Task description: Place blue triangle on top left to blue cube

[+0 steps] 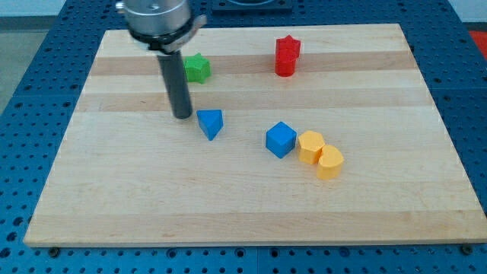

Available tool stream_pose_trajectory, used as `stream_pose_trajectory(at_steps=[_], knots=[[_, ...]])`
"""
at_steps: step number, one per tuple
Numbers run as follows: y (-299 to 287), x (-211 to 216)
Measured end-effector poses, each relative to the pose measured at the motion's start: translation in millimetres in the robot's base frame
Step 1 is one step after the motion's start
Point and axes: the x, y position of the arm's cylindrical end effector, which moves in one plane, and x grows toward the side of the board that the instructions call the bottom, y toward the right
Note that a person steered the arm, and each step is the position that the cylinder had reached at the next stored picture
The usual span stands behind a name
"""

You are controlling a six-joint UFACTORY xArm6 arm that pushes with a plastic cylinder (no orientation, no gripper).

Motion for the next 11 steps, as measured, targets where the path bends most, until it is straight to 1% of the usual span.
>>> stream_pose_trajectory(at_steps=[1, 2, 3, 4, 5, 6, 7, 8, 9, 10, 11], knots=[[-2.9, 19.5], [38.3, 25.9], [93.6, 24.1], [117.4, 24.1], [101.4, 10.3], [100.8, -30.0], [135.5, -33.8], [142.5, -11.9], [137.0, -0.6], [137.0, -0.1], [132.4, -19.4]])
